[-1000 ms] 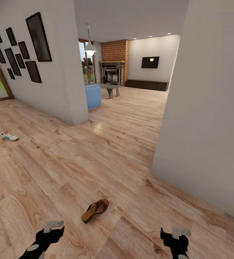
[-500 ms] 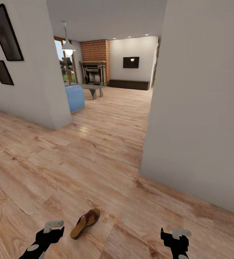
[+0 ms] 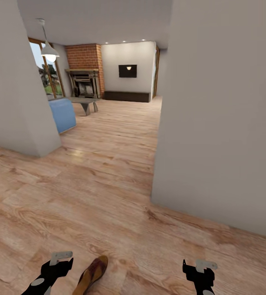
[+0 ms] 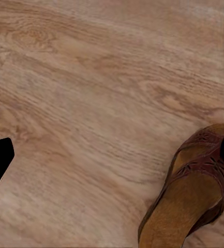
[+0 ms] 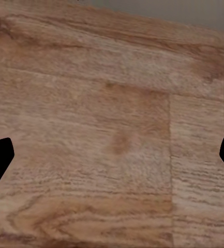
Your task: Pick up the two gym shoes and the two sandals from the corridor floor and place them onto the hallstand (shoe rack) in the corridor, making sure they are on the rack and not on the floor. Arrange them so the two gym shoes are next to each other and the two sandals are next to each other.
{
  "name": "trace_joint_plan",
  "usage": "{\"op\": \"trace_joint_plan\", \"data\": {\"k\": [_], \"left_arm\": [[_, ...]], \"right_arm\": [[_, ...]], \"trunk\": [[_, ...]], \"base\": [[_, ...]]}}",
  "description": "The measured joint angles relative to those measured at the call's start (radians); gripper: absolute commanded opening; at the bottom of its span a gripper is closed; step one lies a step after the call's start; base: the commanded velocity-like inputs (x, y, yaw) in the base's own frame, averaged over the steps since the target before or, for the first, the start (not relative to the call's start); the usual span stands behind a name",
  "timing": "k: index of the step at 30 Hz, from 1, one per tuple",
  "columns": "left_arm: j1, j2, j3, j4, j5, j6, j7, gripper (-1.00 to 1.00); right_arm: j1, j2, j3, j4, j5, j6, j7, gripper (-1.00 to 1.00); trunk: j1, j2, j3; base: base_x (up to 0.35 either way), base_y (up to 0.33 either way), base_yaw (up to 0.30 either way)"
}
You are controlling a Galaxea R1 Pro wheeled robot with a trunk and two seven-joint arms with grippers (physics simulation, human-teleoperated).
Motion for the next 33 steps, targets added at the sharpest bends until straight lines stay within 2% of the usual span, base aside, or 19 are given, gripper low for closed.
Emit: {"op": "trace_joint_plan", "data": {"k": [5, 7, 11, 19, 22, 29, 30, 33], "left_arm": [[0.001, 0.000, -0.006, 0.000, -0.001, 0.000, -0.001, 1.00], [0.001, 0.001, -0.022, 0.000, -0.001, 0.000, -0.004, 1.00], [0.001, 0.003, -0.031, 0.000, -0.001, 0.000, -0.007, 1.00], [0.001, 0.007, -0.037, 0.001, 0.000, 0.000, -0.015, 1.00], [0.002, 0.008, -0.038, 0.001, -0.001, 0.000, -0.036, 1.00], [0.002, 0.012, -0.038, 0.001, -0.007, 0.001, -0.091, 1.00], [0.001, 0.013, -0.038, 0.001, -0.013, 0.001, -0.104, 1.00], [0.001, 0.013, -0.036, 0.001, -0.024, 0.002, -0.111, 1.00]], "right_arm": [[0.000, 0.001, 0.000, 0.000, 0.000, 0.000, 0.000, 1.00], [0.000, 0.001, 0.000, 0.000, 0.000, 0.000, 0.000, 1.00], [0.000, 0.002, 0.000, 0.000, 0.000, 0.000, 0.000, 1.00], [0.000, 0.003, -0.005, -0.005, -0.003, 0.000, -0.001, 1.00], [0.000, 0.003, -0.007, -0.022, -0.002, 0.001, 0.000, 1.00], [0.000, 0.004, -0.002, -0.134, 0.002, 0.007, 0.003, 1.00], [0.000, 0.003, -0.001, -0.187, 0.004, 0.028, 0.003, 1.00], [0.000, 0.003, -0.002, -0.251, 0.003, 0.079, 0.002, 1.00]], "trunk": [[0.000, 0.000, 0.000], [0.000, 0.000, 0.000], [0.000, 0.000, 0.000], [0.031, -0.056, -0.025], [0.042, -0.077, -0.034], [0.069, -0.126, -0.056], [0.073, -0.133, -0.059], [0.084, -0.154, -0.069]], "base": [[0.028, 0.025, -0.298], [0.005, 0.005, -0.159], [0.003, 0.002, -0.077], [0.001, 0.001, -0.018], [0.000, 0.000, -0.002], [0.000, 0.000, 0.000], [0.000, 0.000, 0.000], [0.000, 0.000, 0.000]]}}
